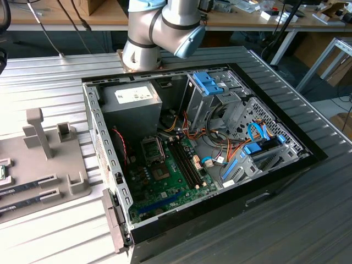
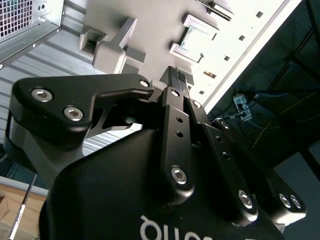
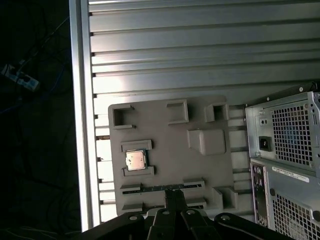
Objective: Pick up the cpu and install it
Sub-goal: 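Reach for the cpu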
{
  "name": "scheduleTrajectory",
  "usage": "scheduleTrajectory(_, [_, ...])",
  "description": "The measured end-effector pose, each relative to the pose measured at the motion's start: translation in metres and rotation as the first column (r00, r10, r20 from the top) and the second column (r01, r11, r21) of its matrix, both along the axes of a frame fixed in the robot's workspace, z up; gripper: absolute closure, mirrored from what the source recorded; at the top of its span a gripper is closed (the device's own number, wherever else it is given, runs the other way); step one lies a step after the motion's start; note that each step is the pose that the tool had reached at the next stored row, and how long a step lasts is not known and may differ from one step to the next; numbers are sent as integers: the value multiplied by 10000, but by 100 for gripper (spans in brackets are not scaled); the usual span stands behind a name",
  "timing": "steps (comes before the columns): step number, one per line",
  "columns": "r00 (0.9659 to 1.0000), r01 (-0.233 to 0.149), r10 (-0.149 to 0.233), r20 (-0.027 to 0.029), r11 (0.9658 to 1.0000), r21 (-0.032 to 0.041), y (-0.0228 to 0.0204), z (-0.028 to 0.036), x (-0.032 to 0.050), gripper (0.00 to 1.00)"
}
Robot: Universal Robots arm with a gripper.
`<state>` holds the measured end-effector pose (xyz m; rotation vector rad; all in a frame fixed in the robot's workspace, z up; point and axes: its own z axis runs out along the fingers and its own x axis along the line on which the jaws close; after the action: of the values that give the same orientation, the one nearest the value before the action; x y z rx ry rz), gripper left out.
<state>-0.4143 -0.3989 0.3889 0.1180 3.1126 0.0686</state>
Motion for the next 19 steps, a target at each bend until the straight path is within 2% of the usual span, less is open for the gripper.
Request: scheduleTrajectory(19, [10000, 0, 0, 1, 10000, 1, 0, -1, -132, 89])
